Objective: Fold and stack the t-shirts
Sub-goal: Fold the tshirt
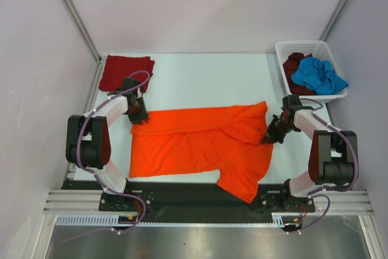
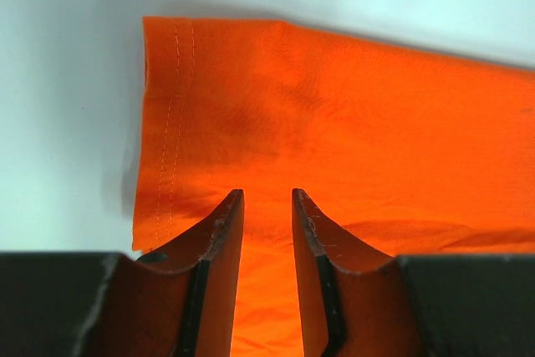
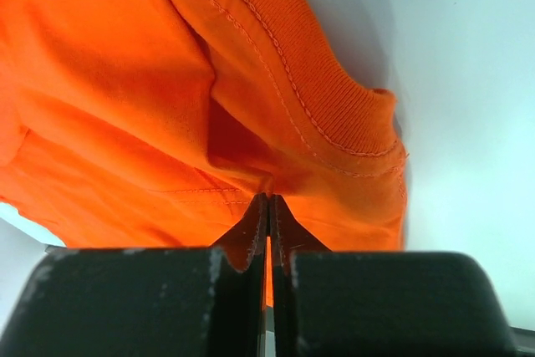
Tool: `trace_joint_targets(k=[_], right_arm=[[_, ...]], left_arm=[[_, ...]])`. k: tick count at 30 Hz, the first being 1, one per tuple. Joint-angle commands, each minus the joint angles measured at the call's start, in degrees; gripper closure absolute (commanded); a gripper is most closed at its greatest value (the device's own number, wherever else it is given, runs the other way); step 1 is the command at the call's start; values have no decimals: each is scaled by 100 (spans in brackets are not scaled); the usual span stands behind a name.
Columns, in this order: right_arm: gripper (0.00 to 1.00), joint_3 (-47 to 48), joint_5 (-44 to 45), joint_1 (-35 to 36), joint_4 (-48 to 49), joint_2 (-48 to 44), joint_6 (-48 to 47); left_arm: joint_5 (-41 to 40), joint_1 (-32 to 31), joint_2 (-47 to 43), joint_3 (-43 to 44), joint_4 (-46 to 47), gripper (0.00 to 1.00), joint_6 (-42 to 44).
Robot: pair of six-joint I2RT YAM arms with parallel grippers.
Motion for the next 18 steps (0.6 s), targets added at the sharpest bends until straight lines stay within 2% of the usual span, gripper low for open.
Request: trace_joint_targets(k=[1,9,11,12,13,16,18], right_arm=[[100,-48,-121,46,28,88,106],[99,39,317,160,-111,133,-42],[89,364,869,222,-322,28,-227],[84,513,1098,535,-541,-16,-288],[75,767,1509,660,-638,-60,-350],[61,1164,2134,1196,-903,-140,-561],[47,1533,2470,1486,-1034,-105,-702]], left_arm=[[-12,-38,-216,51,76,65,89],[-21,-30,-242,-19,76,65,115],[-12,-30,-251,-19,111,65,106],[-12,-38,-251,-19,111,65,106],[-12,-38,-260,-2,102,65,106],[-12,-38,-251,16,111,65,106],[-21,-38,-251,25,111,65,106]])
